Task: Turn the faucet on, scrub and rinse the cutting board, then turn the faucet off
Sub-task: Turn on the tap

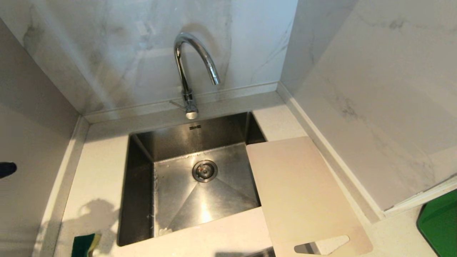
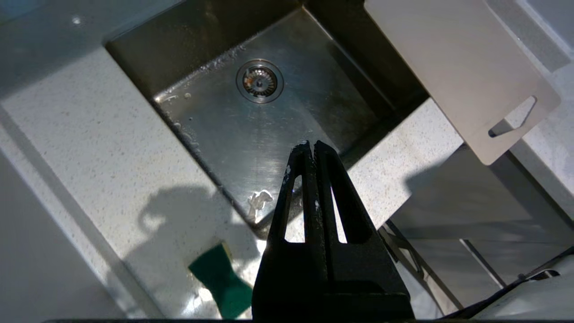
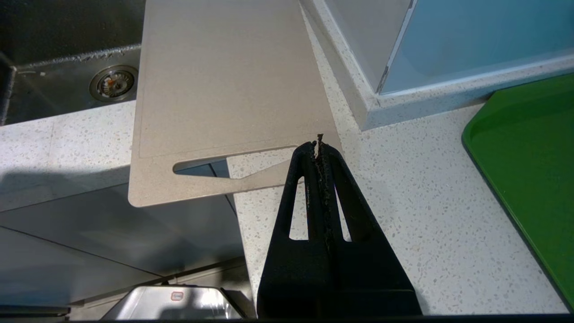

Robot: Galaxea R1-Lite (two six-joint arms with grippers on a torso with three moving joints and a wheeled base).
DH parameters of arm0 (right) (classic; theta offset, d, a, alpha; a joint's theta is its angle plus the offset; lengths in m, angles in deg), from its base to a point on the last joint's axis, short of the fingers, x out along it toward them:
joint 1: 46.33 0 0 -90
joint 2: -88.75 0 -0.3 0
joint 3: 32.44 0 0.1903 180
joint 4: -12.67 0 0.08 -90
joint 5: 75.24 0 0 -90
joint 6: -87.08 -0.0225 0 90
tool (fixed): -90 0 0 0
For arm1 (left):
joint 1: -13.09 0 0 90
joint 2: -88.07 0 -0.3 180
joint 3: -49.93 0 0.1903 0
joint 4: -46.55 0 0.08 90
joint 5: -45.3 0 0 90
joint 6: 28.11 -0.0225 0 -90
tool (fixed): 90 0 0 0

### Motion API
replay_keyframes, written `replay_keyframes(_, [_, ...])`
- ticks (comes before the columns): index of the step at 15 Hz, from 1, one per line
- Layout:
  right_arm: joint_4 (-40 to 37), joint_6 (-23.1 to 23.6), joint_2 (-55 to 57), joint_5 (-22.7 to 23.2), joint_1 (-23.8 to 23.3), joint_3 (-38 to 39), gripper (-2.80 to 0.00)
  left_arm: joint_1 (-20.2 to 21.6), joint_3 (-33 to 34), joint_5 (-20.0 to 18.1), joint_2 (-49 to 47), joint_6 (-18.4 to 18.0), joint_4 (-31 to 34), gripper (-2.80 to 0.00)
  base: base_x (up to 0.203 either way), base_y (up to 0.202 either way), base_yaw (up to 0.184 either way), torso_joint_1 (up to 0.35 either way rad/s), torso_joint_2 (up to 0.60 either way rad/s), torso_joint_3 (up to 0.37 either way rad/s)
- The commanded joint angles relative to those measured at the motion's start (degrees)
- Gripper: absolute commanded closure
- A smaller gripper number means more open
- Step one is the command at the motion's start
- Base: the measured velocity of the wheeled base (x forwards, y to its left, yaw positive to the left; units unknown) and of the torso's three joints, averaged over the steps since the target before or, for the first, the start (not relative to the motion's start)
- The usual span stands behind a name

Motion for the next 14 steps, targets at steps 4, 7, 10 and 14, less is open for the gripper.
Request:
replay_keyframes(4, [0.0, 0.04, -0.02, 0.0, 0.02, 0.0, 0.0, -5.21, -12.26, 2.41, -20.77, -0.11, -0.11, 0.0, 0.0, 0.0, 0.0, 0.0, 0.0, 0.0])
replay_keyframes(7, [0.0, 0.04, -0.02, 0.0, 0.02, 0.0, 0.0, -11.84, -18.35, 8.53, -29.93, 0.27, -0.46, 0.0, 0.0, 0.0, 0.0, 0.0, 0.0, 0.0])
replay_keyframes(10, [0.03, -0.02, -0.02, 0.0, 0.02, 0.0, 0.0, -15.49, -26.76, 14.91, -40.0, 1.83, -0.46, 0.0, 0.0, 0.0, 0.0, 0.0, 0.0, 0.0])
replay_keyframes(14, [0.0, 0.04, -0.02, 0.0, 0.02, 0.0, 0.0, -18.56, -33.9, 19.6, -49.59, 2.35, -0.51, 0.0, 0.0, 0.0, 0.0, 0.0, 0.0, 0.0])
